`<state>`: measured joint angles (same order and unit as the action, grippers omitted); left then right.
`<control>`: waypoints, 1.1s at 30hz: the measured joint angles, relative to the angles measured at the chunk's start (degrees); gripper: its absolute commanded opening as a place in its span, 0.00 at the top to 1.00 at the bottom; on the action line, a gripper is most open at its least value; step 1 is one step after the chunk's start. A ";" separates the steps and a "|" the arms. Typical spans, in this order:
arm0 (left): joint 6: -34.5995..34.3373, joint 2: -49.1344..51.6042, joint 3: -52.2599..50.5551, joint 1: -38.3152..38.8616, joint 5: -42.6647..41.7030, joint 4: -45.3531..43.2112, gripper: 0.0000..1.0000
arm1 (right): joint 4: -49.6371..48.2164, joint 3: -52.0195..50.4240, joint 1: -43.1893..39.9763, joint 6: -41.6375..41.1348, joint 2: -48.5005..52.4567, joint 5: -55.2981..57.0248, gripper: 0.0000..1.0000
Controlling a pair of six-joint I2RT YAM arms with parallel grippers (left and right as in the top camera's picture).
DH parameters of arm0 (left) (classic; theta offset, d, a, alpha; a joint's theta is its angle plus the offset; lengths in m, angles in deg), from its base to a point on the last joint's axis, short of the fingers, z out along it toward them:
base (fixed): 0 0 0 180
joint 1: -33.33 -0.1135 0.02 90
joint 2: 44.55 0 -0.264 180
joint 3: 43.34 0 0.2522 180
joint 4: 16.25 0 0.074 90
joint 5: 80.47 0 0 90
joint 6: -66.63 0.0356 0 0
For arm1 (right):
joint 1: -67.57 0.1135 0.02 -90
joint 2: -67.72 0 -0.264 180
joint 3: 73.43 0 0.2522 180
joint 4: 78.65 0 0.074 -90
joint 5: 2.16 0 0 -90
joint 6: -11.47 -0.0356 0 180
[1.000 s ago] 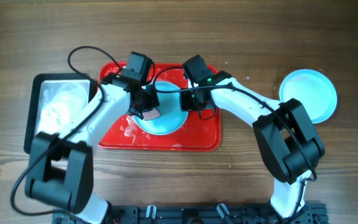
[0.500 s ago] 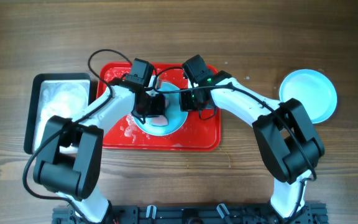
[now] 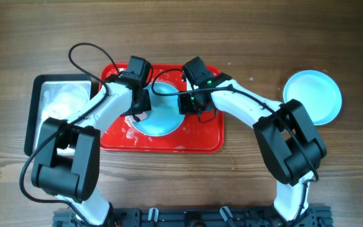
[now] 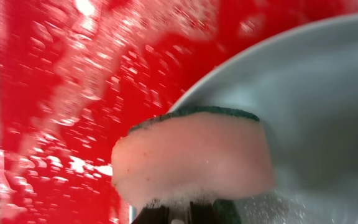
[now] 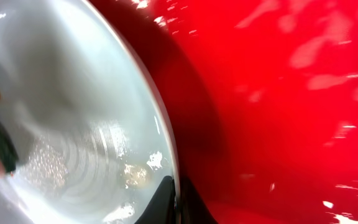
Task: Clean dirty plates on tray and stack at the side
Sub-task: 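Scrub the held plate's face with the sponge in the left gripper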
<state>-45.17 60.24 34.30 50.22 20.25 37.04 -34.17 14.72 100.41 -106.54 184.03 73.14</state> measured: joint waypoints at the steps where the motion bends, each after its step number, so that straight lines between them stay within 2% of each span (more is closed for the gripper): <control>1: 0.11 0.02 0.04 0.09 1.20 -0.79 0.96 | -0.09 0.02 0.15 -0.22 0.07 -0.28 0.96; 7: 4.15 0.59 0.07 2.43 1.01 -5.97 0.96 | 0.28 0.02 -0.13 -0.46 0.11 -0.28 0.96; 12: 6.56 2.25 1.77 3.43 -9.62 -1.11 0.96 | 0.55 0.02 -0.42 -0.39 0.09 -0.28 0.96; 18: 8.37 3.26 2.58 3.30 -27.54 6.91 0.96 | 0.55 0.02 -0.42 -0.39 0.09 -0.28 0.96; 21: 9.09 4.04 3.02 2.49 -31.63 7.52 0.96 | 0.55 0.02 -0.42 -0.39 0.11 -0.28 0.96; 25: 4.90 4.13 3.67 0.66 -26.67 4.81 0.96 | 0.55 0.02 -0.42 -0.39 0.09 -0.28 0.96; 29: -0.46 4.11 4.66 -0.96 -10.99 -1.03 0.96 | 0.50 0.02 -0.42 -0.39 0.09 -0.28 0.96; 33: -4.02 4.11 4.79 -0.26 -5.25 0.02 0.96 | 0.46 0.02 -0.42 -0.39 0.09 -0.28 0.96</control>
<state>-49.20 64.35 39.08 49.95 15.00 37.06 -33.71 14.74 99.99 -106.93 184.11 72.86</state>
